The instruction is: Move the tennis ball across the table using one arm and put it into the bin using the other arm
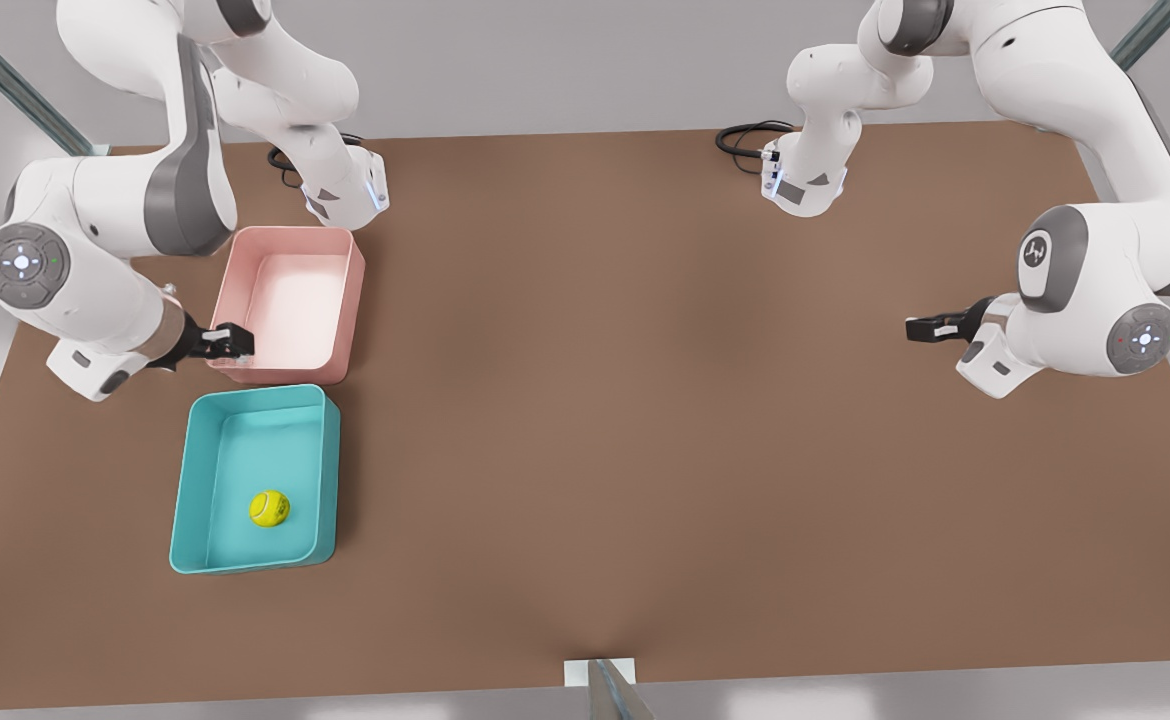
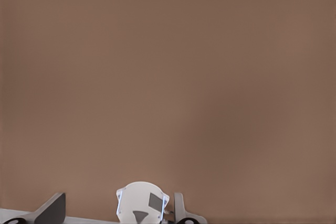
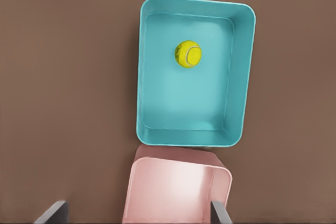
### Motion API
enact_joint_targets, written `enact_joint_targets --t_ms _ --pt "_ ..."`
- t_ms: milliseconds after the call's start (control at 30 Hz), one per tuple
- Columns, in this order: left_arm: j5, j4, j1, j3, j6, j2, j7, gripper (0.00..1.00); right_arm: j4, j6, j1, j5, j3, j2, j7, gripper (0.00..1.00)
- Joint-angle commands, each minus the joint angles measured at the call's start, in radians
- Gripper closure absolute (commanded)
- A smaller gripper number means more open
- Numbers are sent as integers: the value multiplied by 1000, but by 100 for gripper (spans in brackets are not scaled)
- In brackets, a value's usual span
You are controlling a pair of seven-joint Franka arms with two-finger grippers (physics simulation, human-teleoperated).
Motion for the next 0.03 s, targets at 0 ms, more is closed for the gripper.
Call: enact_joint_targets --t_ms 0 --pt "2 15 -1 -8 -7 -1 0 0 -12 -72 0 9 -1 -16 38 0"
